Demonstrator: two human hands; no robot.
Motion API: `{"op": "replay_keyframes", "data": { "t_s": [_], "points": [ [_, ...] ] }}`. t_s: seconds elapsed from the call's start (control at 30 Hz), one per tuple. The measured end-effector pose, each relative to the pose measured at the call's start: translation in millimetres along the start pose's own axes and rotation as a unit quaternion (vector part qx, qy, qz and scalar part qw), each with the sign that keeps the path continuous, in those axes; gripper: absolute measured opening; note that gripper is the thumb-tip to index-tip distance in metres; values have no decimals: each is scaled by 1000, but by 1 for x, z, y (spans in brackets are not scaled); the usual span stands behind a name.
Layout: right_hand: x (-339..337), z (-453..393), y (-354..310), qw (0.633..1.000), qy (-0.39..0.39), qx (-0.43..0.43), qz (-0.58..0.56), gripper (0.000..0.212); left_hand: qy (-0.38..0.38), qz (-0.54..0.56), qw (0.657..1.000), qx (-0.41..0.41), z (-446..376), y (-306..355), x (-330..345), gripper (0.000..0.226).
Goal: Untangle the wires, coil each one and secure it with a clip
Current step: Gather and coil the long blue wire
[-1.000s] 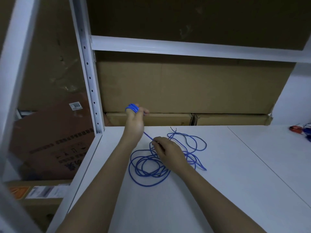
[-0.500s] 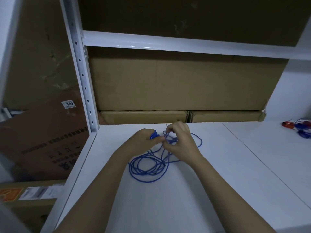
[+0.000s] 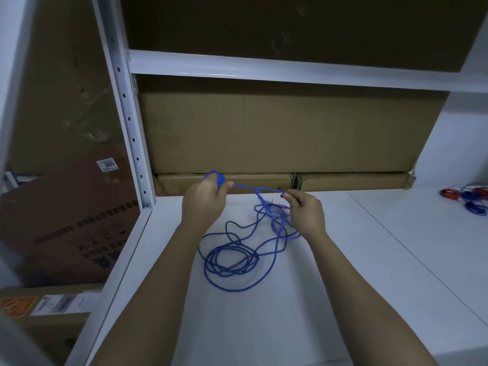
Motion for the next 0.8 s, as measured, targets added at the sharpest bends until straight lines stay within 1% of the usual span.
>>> {"op": "replay_keyframes", "data": {
  "t_s": [0.13, 0.17, 0.27, 0.3, 0.37, 0.43, 0.53, 0.67, 0.73, 0.8],
  "points": [
    [-8, -15, 0, 998, 9, 9, 54, 25, 36, 3, 998, -46, 0, 0, -2, 42],
    [-13, -18, 5, 998, 21, 23, 62, 24, 49, 8, 996, -69, -1, -2, -7, 40],
    [-54, -20, 39, 987, 96, 110, 69, 22, 149, 13, 970, -190, -8, -30, -43, 41],
    [-67, -17, 50, 982, 105, 130, 86, 22, 177, 2, 963, -202, -12, -39, -57, 43],
    [-73, -11, 60, 979, 91, 137, 123, 24, 183, -9, 963, -195, -18, -43, -70, 46],
    [-52, -10, 52, 982, 58, 118, 132, 24, 156, 26, 971, -179, -20, -27, -59, 44],
    [-13, -10, 37, 982, -21, 87, 169, 23, 109, 70, 981, -143, -16, 0, -34, 41],
    [7, -10, 25, 970, -83, -15, 230, 26, 87, 90, 985, -120, -12, 11, -23, 47],
    [13, -8, 15, 971, -95, -56, 210, 29, 81, 81, 986, -119, -10, 15, -21, 47],
    [19, -4, 3, 978, -99, -95, 158, 31, 83, 83, 987, -112, -9, 17, -19, 46]
  ]
}}
Point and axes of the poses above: each hand's wrist, its own z-axis away from the middle knuckle, its own x-axis out of the palm, y = z × x, the point moved 2 cm from there along -z, towards the middle knuckle, and after that the axes turned 10 degrees about -z, right-handed, at the moved point
